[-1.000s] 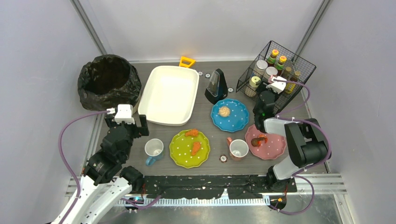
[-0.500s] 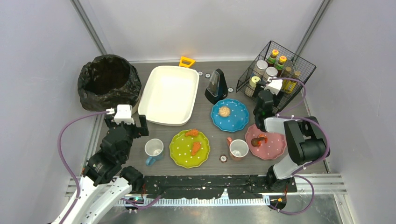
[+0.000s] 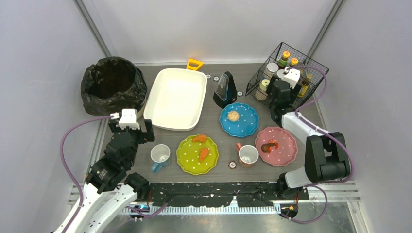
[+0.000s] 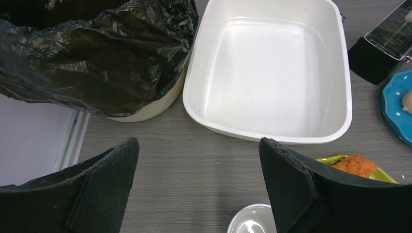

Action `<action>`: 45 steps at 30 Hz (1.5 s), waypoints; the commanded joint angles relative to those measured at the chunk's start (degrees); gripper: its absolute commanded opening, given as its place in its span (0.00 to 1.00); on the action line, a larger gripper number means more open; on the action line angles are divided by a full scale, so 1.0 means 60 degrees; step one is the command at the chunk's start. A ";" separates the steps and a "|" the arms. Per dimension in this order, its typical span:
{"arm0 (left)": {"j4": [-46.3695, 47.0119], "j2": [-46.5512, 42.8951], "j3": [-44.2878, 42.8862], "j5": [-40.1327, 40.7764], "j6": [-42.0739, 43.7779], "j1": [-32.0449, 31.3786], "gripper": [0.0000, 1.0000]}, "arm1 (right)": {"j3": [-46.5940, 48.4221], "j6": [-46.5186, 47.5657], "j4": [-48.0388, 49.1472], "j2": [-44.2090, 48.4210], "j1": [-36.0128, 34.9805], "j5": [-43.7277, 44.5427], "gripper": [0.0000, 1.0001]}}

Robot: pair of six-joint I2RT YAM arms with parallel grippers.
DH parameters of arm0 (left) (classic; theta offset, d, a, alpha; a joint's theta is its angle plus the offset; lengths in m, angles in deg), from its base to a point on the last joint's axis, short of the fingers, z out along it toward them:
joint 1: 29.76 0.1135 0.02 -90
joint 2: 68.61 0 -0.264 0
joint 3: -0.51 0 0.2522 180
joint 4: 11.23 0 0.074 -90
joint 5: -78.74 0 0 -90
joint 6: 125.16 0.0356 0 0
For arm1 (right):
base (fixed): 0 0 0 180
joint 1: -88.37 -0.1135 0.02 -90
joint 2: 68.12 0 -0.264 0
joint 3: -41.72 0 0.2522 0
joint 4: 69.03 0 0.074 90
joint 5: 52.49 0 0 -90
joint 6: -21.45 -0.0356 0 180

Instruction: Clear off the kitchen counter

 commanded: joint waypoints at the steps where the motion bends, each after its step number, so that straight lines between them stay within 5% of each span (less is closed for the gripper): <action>1: 0.0427 -0.0114 0.0021 0.0059 -0.0017 0.0038 0.95 | 0.0871 -0.0651 -0.1921 0.0565 0.0306 -0.0103 0.81; 27: 0.0427 -0.0057 0.0021 0.0000 -0.0017 0.0032 0.95 | 0.1745 -0.1249 -0.3793 -0.0079 0.0825 -0.2106 0.71; 45: 0.0449 0.0009 0.0021 -0.0118 -0.0031 0.0039 0.95 | 0.1001 -0.1012 -0.4275 0.1738 0.0821 -0.2273 0.70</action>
